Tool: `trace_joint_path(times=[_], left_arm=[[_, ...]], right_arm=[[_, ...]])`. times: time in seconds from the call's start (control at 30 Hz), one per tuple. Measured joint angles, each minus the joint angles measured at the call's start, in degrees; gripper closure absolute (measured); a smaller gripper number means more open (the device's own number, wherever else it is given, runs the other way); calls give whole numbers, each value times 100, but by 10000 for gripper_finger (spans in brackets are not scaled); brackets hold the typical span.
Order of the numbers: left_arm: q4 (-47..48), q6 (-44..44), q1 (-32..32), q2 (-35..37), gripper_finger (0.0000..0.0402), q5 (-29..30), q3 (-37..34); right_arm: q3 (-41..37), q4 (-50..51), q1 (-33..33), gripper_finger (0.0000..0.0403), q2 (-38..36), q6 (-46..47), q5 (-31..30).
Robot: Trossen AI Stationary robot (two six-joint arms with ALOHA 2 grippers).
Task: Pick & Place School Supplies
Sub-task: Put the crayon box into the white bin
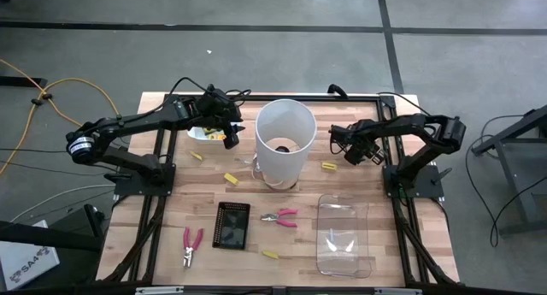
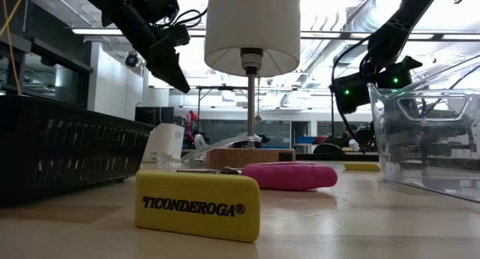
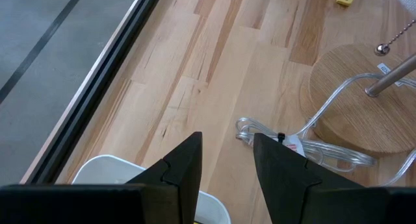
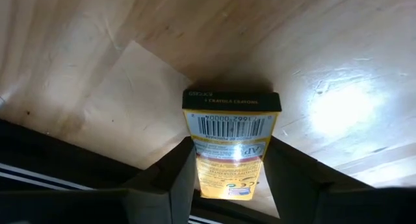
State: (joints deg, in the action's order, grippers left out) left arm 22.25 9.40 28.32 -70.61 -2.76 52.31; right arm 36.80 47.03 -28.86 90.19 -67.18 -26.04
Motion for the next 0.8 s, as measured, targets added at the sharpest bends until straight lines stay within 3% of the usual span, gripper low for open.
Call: trace_joint_path(times=[0.3, 0.8], left_arm=[[-1, 1, 0, 0, 269, -1, 0], [0, 3, 0, 0, 269, -1, 0]], right_arm=[[126, -168, -8, 242, 7, 1014, -26], [328, -236, -21, 244, 7, 1848, 134]])
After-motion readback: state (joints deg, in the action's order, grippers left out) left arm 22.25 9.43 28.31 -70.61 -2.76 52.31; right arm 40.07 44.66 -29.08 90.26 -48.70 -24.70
